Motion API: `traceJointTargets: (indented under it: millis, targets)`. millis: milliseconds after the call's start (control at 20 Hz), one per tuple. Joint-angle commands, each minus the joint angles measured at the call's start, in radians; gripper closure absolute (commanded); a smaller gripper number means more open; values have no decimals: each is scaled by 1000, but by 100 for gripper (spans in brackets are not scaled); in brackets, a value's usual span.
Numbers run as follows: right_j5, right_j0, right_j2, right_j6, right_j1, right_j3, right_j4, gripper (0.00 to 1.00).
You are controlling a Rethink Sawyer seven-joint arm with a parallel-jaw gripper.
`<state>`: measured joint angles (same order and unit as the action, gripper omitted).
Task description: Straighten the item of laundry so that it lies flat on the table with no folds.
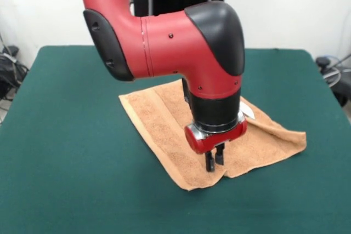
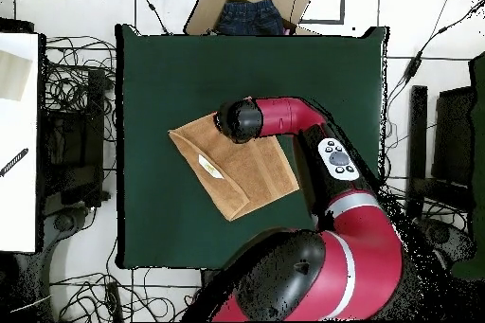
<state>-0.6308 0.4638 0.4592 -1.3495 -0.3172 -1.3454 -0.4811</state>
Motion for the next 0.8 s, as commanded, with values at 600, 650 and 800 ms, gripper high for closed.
traceJointTargets:
  millis: [600,650,800]
  targets:
    - [-513,75,142,289,59,298,40,100]
    - [-512,83,146,293,61,295,40,100]
    - [-496,107,161,301,64,284,42,100]
